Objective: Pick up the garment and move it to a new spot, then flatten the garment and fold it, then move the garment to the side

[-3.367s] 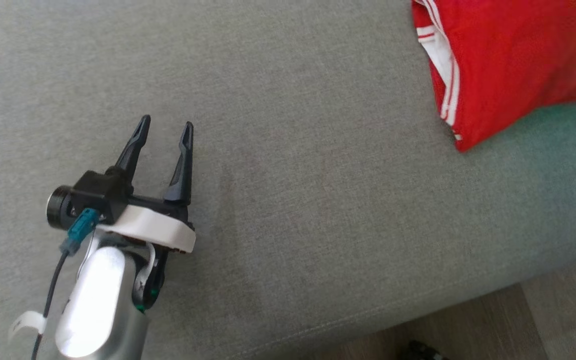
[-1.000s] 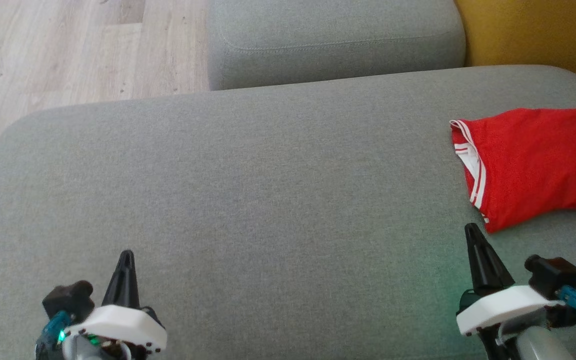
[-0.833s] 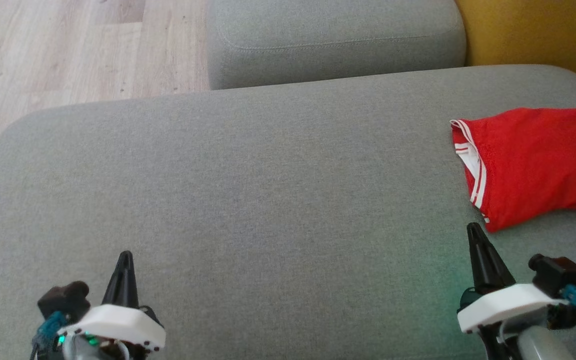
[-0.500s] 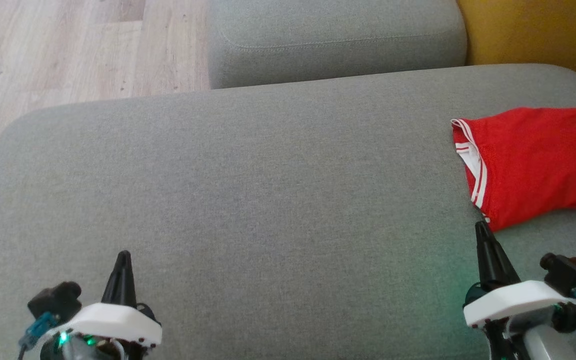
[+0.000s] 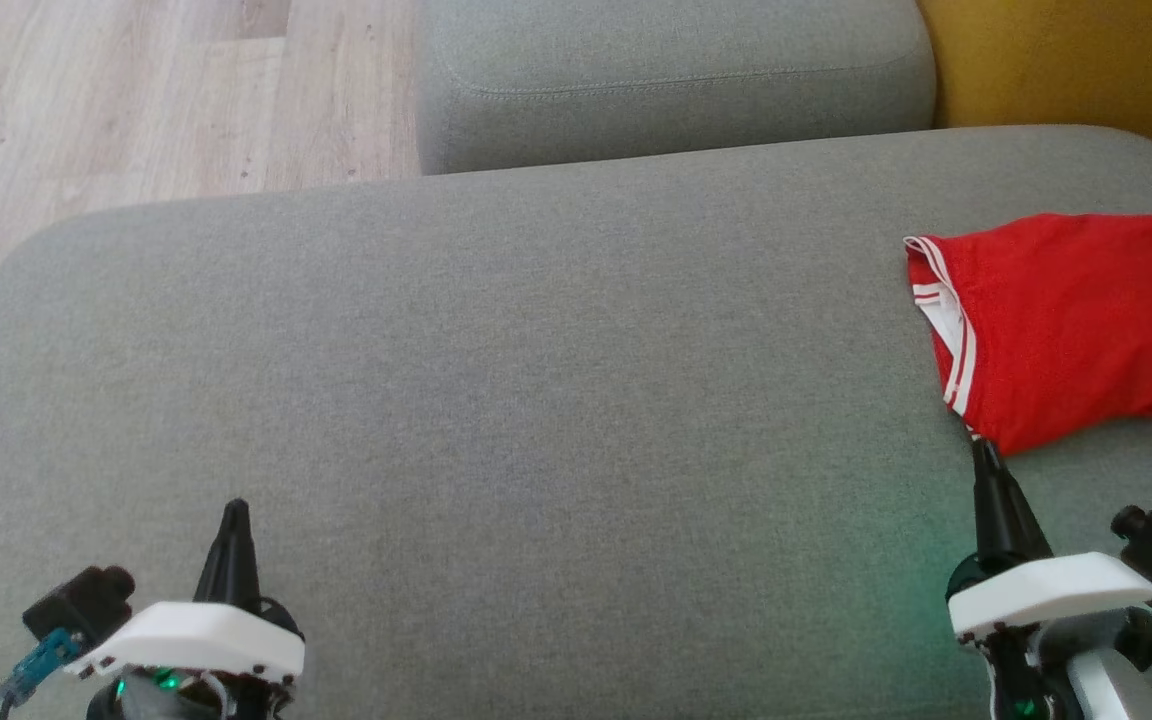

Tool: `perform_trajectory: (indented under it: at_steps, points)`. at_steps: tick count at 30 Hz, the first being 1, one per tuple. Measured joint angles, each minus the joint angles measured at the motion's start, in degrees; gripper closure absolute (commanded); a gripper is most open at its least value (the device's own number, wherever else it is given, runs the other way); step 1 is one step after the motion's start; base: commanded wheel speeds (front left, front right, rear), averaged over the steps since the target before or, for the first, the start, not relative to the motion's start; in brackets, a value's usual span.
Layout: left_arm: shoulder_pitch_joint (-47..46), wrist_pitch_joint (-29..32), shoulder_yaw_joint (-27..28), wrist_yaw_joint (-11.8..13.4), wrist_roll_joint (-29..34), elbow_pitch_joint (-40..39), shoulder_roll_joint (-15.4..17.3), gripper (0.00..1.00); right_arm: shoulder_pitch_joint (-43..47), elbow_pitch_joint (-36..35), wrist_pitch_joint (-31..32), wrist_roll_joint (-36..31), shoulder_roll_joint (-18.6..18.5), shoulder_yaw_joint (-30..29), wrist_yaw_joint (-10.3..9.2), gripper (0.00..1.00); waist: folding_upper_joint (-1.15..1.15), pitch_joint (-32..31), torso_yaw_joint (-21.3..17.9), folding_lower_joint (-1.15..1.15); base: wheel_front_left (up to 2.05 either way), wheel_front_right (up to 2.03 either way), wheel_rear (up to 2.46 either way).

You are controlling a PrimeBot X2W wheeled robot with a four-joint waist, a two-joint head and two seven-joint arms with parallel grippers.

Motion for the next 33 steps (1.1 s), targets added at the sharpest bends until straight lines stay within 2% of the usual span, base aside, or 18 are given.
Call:
perform_trajectory:
  at_steps: [33]
  points:
    - [-1.02,5.15,1.96,-1.56,-20.0,-0.84,-0.08,1.0,-0.01,-2.01,5.14,18.82,1.75,-4.5,0.0,1.0,0.0,0.57,0.21,0.0,0.0,0.0,0.0]
